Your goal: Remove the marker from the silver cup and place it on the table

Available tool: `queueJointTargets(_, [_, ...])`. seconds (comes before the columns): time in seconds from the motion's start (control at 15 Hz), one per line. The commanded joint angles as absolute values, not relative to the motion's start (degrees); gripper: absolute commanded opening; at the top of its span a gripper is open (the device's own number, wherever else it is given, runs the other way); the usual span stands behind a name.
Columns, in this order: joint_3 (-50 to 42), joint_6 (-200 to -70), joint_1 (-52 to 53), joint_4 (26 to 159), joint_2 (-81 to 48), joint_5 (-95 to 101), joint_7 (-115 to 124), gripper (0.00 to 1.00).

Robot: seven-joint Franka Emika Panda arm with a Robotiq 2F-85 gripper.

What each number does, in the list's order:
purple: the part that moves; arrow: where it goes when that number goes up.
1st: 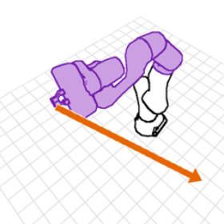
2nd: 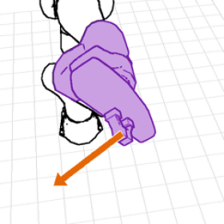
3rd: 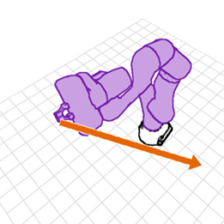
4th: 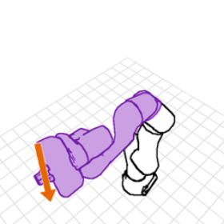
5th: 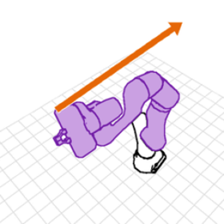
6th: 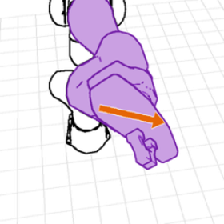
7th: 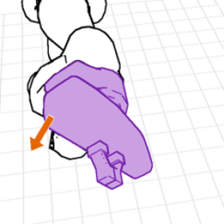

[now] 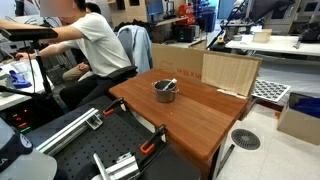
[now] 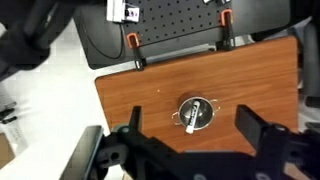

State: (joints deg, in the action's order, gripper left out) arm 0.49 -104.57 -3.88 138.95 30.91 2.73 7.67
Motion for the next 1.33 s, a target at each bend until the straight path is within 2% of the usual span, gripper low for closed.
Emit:
queueJointTargets(0.0, [0.5,-105.3,-3.7,138.8,27.7,3.5,7.8,1.0])
queueJointTargets(0.4, [0.4,-107.8,-3.8,137.8,19.1,2.6,9.7,1.0])
queueJointTargets(1.27, [-0.7,-124.4,-3.2,130.2,-4.6,-12.5,12.5,1.0])
